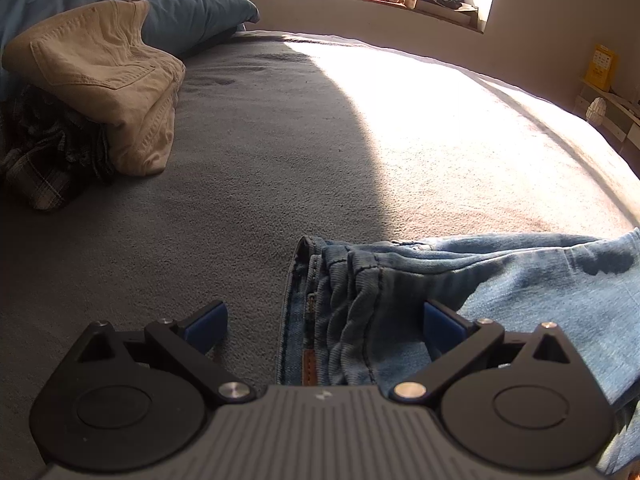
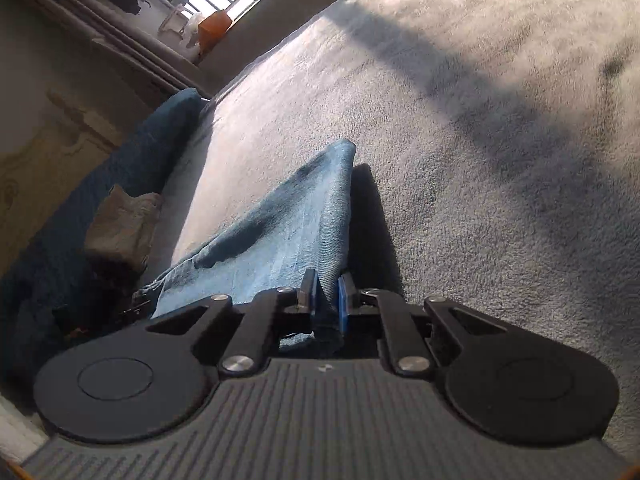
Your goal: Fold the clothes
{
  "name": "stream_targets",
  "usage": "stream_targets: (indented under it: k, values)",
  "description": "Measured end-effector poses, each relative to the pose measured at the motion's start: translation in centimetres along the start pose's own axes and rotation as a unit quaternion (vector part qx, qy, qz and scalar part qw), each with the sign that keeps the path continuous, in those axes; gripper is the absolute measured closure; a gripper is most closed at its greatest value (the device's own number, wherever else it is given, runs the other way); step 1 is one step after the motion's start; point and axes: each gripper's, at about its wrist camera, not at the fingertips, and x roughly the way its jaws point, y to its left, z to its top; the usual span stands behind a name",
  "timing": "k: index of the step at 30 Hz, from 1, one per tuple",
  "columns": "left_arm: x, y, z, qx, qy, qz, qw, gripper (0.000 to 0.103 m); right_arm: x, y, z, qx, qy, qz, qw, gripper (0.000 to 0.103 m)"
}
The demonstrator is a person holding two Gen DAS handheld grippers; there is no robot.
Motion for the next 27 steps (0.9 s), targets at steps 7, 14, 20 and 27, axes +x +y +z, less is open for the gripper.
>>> stream_targets:
  k: [7, 14, 20, 27]
  values:
    - [-0.2, -0.2, 0.0, 0.009, 0.0, 0.005, 0.9999, 0.0, -1.4, -1.6, -1.5, -0.021, -0.029, -0.103, 0.994, 0.086]
    - [-0.2, -0.3, -0.1, 0.009, -0.002, 0.009, 0.9999, 0.0, -0.4, 3.5, 0.0, -0.157, -0.097, -0.108, 0.977, 0.089]
    - [-0.2, 0.0, -0.1, 0.003, -0.004, 0.004, 1.0, 0.0, 2.3, 0.7, -0.8, -0.116, -0.04, -0.141, 0.982, 0.09]
    - [-0.1, 0.0, -0.3, -0.001, -0.008, 0.004, 1.0, 0.0, 2.2, 5.4, 1.9, -0.183, -0.117, -0.118, 0.969, 0.092]
